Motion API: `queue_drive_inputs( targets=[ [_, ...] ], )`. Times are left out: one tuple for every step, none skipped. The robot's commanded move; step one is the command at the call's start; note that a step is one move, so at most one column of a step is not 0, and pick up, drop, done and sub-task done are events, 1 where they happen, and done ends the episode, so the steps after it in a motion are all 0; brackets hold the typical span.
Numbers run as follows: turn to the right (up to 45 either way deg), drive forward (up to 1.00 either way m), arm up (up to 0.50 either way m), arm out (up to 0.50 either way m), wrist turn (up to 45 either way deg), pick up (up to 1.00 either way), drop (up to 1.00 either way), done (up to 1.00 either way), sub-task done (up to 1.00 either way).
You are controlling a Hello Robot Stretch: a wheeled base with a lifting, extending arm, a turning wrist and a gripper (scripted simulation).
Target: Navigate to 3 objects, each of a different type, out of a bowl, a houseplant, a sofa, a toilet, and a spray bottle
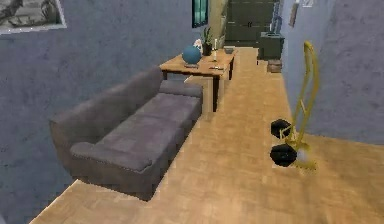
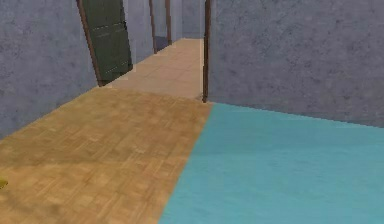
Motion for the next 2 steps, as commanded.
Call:
queue_drive_inputs(
  targets=[
    [0.0, 0.40, 0.00, 0.00, 0.0, 0.00, 0.00, 0.00, 0.00],
    [21.0, 0.00, 0.00, 0.00, 0.0, 0.00, 0.00, 0.00, 0.00]
  ],
)
